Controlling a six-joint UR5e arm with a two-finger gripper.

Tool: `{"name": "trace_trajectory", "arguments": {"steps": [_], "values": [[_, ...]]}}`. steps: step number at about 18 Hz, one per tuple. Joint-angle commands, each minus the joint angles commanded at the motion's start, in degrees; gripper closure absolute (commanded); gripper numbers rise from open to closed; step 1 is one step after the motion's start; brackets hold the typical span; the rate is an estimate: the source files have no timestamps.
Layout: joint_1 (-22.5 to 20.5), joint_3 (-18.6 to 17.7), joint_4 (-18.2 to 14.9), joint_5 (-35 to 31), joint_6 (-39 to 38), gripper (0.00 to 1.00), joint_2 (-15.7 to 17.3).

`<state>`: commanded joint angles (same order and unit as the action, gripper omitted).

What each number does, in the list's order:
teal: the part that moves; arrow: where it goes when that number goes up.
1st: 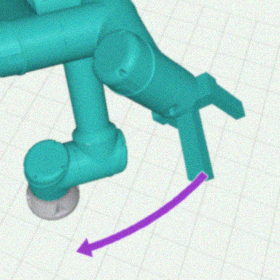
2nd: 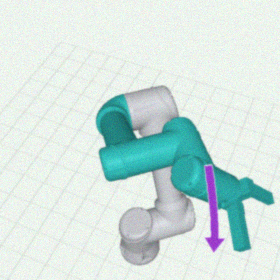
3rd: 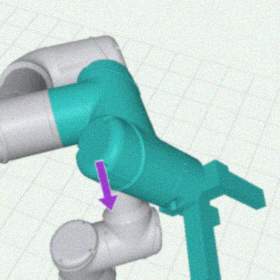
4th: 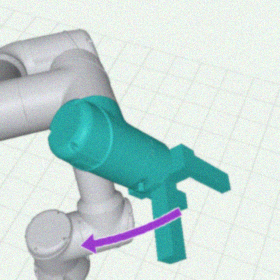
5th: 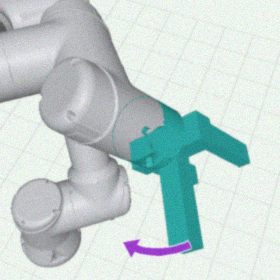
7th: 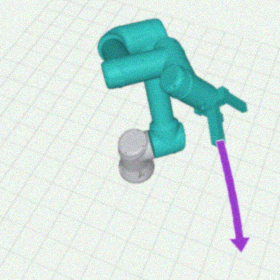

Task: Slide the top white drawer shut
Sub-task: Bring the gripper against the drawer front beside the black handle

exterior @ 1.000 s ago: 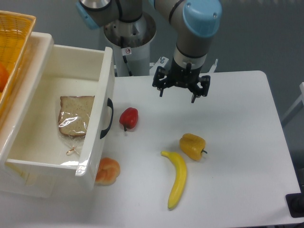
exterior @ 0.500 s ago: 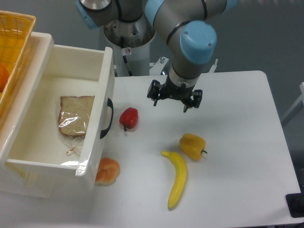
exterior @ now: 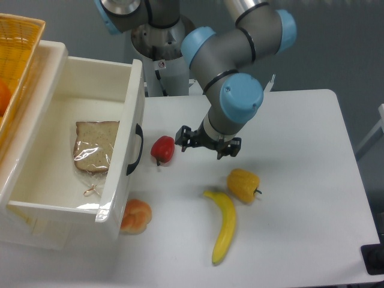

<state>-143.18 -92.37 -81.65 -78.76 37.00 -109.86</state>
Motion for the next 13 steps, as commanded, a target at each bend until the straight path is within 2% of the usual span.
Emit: {"name": "trace_trajectory", "arguments": {"steps": [7,13], "values": [[2.3,0.0,1.1,3.9,-0.6,0.0,-1.1],[4.0,0.0,1.1,4.1,-0.7,0.0,-1.4]]}}
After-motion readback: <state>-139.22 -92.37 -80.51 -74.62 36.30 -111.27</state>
